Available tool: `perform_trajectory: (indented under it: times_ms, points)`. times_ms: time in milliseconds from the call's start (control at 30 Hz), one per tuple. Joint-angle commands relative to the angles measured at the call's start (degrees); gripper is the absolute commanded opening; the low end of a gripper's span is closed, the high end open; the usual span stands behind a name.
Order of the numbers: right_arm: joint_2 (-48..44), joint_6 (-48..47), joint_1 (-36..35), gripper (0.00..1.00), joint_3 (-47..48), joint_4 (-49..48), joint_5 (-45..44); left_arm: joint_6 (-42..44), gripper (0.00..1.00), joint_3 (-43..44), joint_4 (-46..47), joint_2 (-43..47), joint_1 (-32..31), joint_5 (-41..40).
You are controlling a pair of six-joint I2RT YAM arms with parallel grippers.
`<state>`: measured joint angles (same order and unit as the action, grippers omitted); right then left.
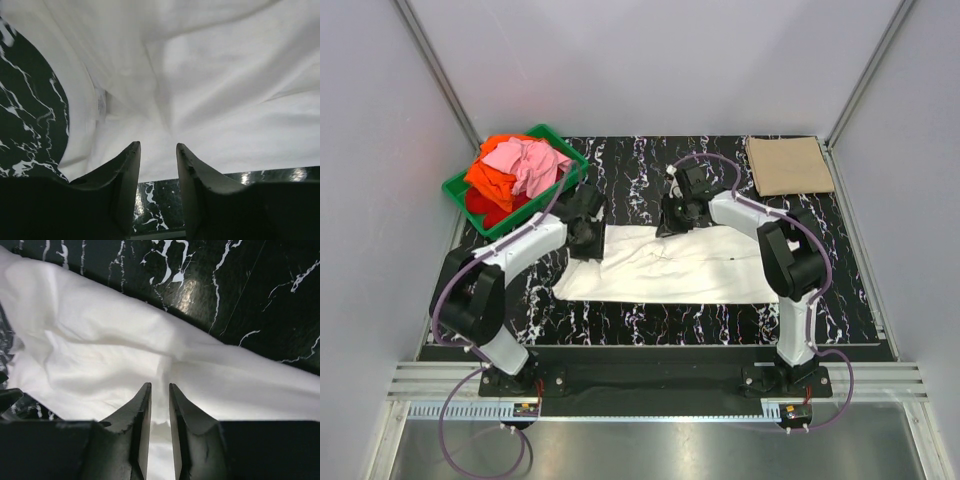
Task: Fold and stack the t-shirts
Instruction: Fold the tshirt
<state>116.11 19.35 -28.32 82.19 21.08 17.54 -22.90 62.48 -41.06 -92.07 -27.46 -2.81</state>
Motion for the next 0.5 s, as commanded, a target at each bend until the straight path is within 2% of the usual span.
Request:
perform_trajectory:
  times_ms: [0, 67, 200, 467]
  points:
    - [-6.0, 4.6, 0.4, 0.26, 2.2, 1.7, 2.8, 0.9, 0.40, 7.6, -1.5, 0.6, 1.9, -3.6]
    - [-6.1, 7.5, 0.3, 0.19, 1.9, 1.5, 4.0, 1.0, 0.39, 11.8, -1.3, -2.0, 4.0, -3.1]
    - [-4.9, 10.0, 0.1, 0.12, 1.1, -0.2, 6.9, 2.2, 0.34, 18.8, -1.2, -10.7, 6.1, -4.7]
    - [-0.7, 12.3, 0.0, 0.09, -5.0, -6.0, 7.5, 4.4, 0.26, 25.7, -1.2, -21.0, 10.4, -9.3]
